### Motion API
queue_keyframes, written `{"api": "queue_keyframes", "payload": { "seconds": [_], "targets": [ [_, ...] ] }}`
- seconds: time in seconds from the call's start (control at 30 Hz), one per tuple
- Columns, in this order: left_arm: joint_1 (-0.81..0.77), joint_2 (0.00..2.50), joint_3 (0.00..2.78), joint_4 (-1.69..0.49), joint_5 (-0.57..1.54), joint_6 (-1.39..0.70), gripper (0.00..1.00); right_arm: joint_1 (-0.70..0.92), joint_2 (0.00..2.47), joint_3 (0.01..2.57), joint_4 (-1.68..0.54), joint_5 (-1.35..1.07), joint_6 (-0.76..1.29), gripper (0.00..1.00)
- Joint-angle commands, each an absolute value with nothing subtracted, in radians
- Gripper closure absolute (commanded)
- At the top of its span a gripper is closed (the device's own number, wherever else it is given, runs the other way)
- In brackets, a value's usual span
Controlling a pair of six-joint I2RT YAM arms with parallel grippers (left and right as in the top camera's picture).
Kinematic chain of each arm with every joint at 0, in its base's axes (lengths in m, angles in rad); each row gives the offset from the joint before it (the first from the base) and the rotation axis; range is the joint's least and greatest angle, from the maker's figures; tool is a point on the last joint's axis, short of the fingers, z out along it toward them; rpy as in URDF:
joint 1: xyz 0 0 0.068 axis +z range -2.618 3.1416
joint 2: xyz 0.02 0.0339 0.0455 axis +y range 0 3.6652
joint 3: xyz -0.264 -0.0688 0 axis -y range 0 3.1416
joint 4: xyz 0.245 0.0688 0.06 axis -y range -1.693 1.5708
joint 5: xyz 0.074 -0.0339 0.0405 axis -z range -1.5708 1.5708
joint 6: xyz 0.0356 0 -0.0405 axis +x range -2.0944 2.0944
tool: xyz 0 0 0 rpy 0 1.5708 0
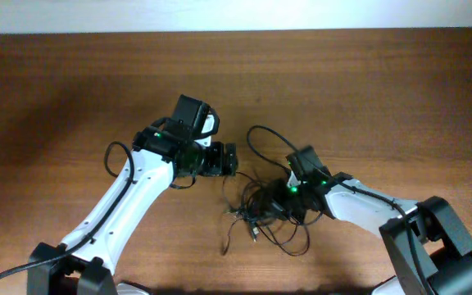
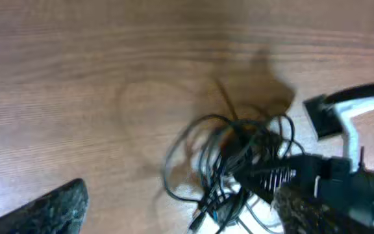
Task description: Untangle cables
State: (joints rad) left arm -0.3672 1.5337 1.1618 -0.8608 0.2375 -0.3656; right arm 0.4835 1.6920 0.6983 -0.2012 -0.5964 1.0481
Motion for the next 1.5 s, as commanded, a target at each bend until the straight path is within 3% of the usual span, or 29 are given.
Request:
{"api": "queue_keyframes", "payload": {
  "seconds": [0.0,0.1,0.13,0.2,0.47,0.6,0.67,0.73,0.8,0.87,0.97,1.03,1.1,1.17,1.23,1.3,1.47],
  "targets": [
    [-0.359,1.525,1.167,-0.886,0.307,-0.287,0.33,0.437,1.607,0.756,-0.168,-0.755,0.809,0.96],
    [-0.29,1.461,1.167,-0.884,0.624,-0.003,0.34,0.391,1.394,0.793,-0.159,-0.872,0.763,0.96],
    [-0.272,1.432,1.167,-0.892,0.699,0.088,0.3,0.39,1.343,0.796,-0.152,-0.871,0.763,0.96],
    [-0.263,1.385,1.167,-0.904,0.715,0.156,0.25,0.39,1.259,0.813,-0.152,-0.865,0.763,0.96],
    [-0.268,1.34,1.167,-0.862,0.693,0.061,0.22,0.45,1.222,0.833,-0.178,-0.922,0.831,0.96],
    [-0.376,1.34,1.167,-0.836,0.505,-0.005,0.38,0.498,1.205,0.833,-0.007,-1.023,0.937,0.96],
    [-0.426,1.341,1.166,-0.848,0.354,-0.035,0.56,0.496,1.165,0.833,0.016,-1.058,0.944,0.96],
    [-0.442,1.341,1.166,-0.891,0.053,-0.126,0.85,0.468,1.092,0.833,0.075,-1.122,0.944,0.96],
    [-0.414,1.341,1.166,-0.929,-0.229,-0.266,0.99,0.41,1.013,0.833,0.125,-1.177,0.944,0.96],
    [-0.382,1.341,1.166,-0.918,-0.252,-0.329,1.0,0.381,0.978,0.833,0.129,-1.178,0.943,0.96],
    [-0.376,1.341,1.166,-0.899,-0.12,-0.355,1.0,0.379,0.992,0.832,0.097,-1.169,0.929,0.96],
    [-0.376,1.34,1.166,-0.882,-0.099,-0.455,1.0,0.379,1.016,0.832,-0.028,-1.085,0.878,0.92],
    [-0.377,1.34,1.166,-0.813,0.072,-0.486,1.0,0.414,1.066,0.832,-0.198,-0.918,0.745,0.71],
    [-0.377,1.34,1.166,-0.795,0.133,-0.55,1.0,0.476,1.098,0.832,-0.258,-0.796,0.688,0.68],
    [-0.377,1.34,1.166,-0.794,0.155,-0.642,1.0,0.571,1.128,0.833,-0.267,-0.613,0.721,0.48],
    [-0.377,1.341,1.166,-0.783,0.205,-0.596,1.0,0.645,1.148,0.833,-0.246,-0.45,0.768,0.46],
    [-0.377,1.34,1.166,-0.771,0.241,-0.243,1.0,0.661,1.149,0.843,-0.199,-0.327,0.767,0.5]
  ]
}}
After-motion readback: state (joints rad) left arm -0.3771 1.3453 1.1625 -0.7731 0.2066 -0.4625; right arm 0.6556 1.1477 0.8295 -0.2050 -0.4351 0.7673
